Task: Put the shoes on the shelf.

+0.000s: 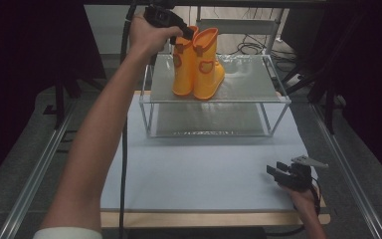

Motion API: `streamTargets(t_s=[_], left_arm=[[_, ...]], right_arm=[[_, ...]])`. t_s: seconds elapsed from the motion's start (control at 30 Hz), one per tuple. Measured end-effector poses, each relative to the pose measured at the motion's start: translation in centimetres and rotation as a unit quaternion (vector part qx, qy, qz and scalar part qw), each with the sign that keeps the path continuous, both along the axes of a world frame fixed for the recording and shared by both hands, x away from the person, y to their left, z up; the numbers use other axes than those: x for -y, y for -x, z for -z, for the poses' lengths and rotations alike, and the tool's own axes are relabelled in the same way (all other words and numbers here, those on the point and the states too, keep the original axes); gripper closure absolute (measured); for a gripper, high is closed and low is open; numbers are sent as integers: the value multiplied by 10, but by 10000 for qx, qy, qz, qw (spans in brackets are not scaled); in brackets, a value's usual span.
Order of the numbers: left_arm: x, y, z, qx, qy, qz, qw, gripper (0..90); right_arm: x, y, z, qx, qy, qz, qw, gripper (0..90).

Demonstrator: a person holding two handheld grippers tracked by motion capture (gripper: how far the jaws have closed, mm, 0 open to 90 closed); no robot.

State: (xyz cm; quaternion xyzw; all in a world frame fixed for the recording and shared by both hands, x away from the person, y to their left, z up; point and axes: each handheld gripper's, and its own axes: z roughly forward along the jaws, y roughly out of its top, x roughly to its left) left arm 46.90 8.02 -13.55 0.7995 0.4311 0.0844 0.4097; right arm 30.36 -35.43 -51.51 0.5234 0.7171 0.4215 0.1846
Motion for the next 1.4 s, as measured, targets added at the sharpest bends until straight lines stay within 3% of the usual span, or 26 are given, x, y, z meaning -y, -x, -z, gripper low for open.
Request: streamTargets(t_s=[0.3,0.6,0.97,1.4], left_arm=[[-28,31,15,3,-65,28,10000,891],[-45,39,42,-143,-102,-14,9998,889],[-56,21,93,-468,-265,-210,9983,886],[-43,-10,149,-700,-331,-450,9960,893]], right_arm=[[-1,0,-2,38,-10,16,10000,473],[-2,0,-1,13,17,2,10000,473],[-5,-1,2,-43,123,-56,9999,473],[-1,0,1,10,70,10,10000,473]])
